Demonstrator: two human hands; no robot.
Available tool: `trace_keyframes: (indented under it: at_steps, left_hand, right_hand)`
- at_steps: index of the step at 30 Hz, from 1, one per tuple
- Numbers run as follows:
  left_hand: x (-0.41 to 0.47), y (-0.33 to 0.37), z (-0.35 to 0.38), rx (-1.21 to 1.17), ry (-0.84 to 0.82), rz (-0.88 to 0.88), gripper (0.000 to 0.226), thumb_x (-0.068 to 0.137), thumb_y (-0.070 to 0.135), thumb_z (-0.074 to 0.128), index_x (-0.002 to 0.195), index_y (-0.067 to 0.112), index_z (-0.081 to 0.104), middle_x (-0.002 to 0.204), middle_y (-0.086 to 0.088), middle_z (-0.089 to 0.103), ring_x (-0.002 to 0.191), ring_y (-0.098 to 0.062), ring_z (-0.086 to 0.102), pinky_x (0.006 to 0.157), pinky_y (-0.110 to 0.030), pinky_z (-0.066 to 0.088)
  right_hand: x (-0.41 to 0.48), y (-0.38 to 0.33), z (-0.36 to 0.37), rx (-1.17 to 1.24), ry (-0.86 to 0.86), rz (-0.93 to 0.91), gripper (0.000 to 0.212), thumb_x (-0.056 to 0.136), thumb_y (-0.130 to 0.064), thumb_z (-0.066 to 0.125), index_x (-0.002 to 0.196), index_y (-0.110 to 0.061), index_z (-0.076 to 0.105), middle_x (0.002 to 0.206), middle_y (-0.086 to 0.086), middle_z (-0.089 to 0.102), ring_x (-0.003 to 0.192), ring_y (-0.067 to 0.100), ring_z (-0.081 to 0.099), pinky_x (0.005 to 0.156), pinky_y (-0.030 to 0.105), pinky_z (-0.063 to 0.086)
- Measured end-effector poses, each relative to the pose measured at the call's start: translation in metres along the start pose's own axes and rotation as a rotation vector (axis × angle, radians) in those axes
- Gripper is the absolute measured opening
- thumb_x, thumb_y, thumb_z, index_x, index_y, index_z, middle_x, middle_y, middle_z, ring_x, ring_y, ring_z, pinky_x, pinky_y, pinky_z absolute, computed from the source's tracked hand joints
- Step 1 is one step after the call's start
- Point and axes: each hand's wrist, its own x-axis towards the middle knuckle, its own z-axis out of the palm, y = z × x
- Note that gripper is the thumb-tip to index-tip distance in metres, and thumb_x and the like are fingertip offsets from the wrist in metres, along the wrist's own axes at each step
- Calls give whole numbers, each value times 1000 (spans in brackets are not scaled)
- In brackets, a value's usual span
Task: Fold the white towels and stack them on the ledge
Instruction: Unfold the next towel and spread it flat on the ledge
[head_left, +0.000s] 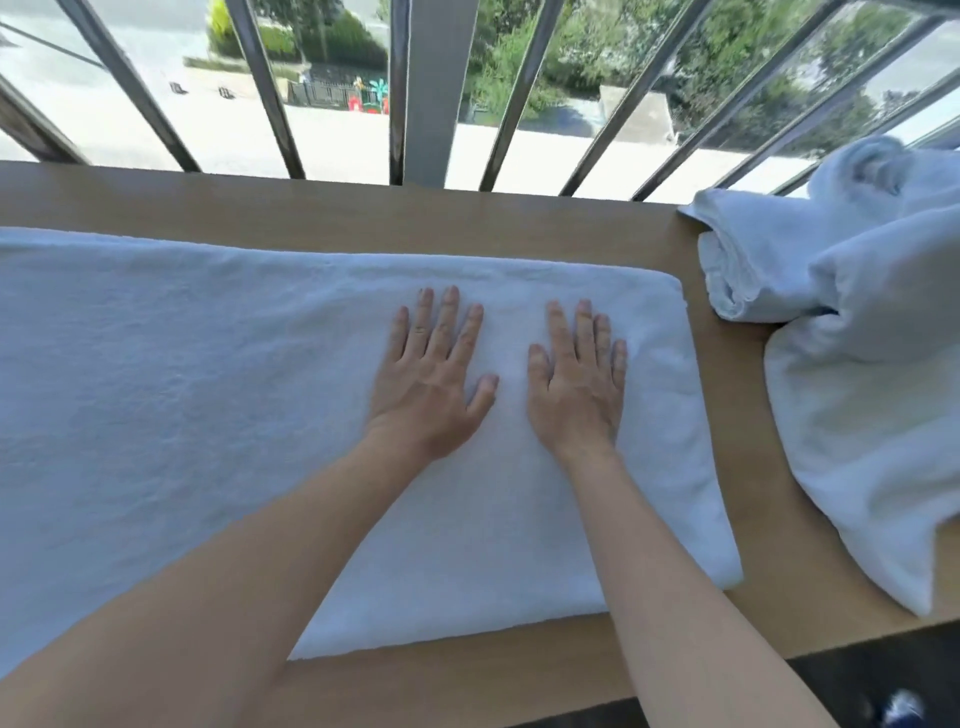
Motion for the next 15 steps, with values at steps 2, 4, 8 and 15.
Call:
trace_keyframes:
  at_steps: [2,4,8,15]
  left_hand:
    - [16,19,1,38,-15,21,86,89,76,7,160,28,-1,167,-6,-11,151,-33,-17,119,-58,-12]
    - [33,41,2,94,-39,-14,89,81,86,2,157,38,-6,167,-5,-12,149,-43,-19,110,-70,-18]
    - [66,84,9,93,-51,-79,82,86,79,-1,156,38,-10,166,-10,-15,149,-40,-21,107,-73,-17]
    - [114,144,21,-2,-47,126,63,101,55,10,159,32,4,168,-3,-2,153,-28,-8,120,-55,-8]
  right_hand:
    - [8,22,-3,-13,5,31,59,102,-51,20,158,-39,5,168,-4,-2,153,15,-7,123,43,-9]
    - [15,44,-6,-9,20,76,59,102,-51,22,158,-39,5,168,-4,-4,153,15,-8,123,44,-8]
    - [23,83,-13,12,48,109,61,102,-52,22,159,-36,8,168,-6,-1,153,15,-7,123,47,-4]
    - [16,120,-25,312,142,192,63,103,-33,45,157,-8,23,163,8,26,151,21,21,124,36,9]
